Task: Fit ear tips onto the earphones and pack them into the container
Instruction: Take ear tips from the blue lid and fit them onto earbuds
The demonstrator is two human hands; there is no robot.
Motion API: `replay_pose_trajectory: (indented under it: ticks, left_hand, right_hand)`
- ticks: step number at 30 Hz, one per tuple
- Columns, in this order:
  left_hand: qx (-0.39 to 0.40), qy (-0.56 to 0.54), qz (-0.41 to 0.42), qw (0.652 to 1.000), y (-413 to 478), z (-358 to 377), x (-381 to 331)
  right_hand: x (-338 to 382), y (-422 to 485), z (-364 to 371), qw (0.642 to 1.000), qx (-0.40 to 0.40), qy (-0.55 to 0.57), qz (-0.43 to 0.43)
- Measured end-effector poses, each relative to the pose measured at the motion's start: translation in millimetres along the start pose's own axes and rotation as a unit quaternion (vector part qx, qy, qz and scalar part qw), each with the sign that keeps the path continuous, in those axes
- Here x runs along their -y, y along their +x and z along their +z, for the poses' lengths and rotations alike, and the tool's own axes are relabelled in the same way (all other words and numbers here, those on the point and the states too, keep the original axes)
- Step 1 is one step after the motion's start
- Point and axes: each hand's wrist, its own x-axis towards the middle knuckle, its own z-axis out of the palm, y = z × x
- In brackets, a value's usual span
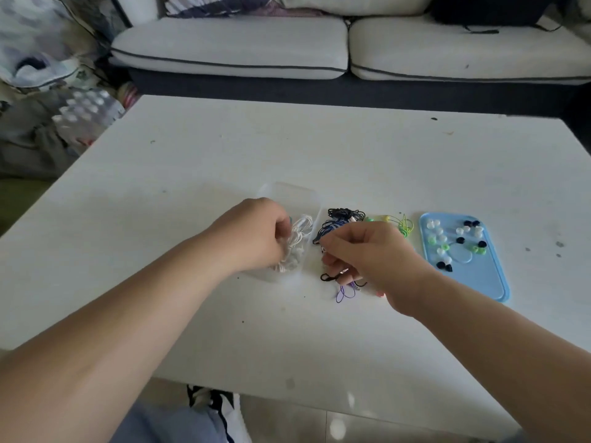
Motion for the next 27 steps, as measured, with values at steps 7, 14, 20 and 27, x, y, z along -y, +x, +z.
replay_pose_trajectory:
  ticks: [7, 14, 20, 27]
  left_hand:
    - [0.046, 0.083, 0.013, 0.995, 0, 11, -8]
    - [-0.061, -0.007, 0.144, 0.988, -9, 17, -62]
    - [-0.008, 0.12, 0.147, 0.982, 13, 59, -79]
    - [0.06, 0.101, 0.073, 0.99, 25, 66, -92]
  right_hand:
    - [1, -3, -15, 0.998, -0.025, -0.059, 0.016]
    - [-5, 2, -57, 0.975, -0.083, -0.205, -0.015]
    - [-17, 2, -85, 0.964, -0.055, -0.257, 0.035]
    - [-27, 6, -94, 0.967, -0.043, -0.25, 0.024]
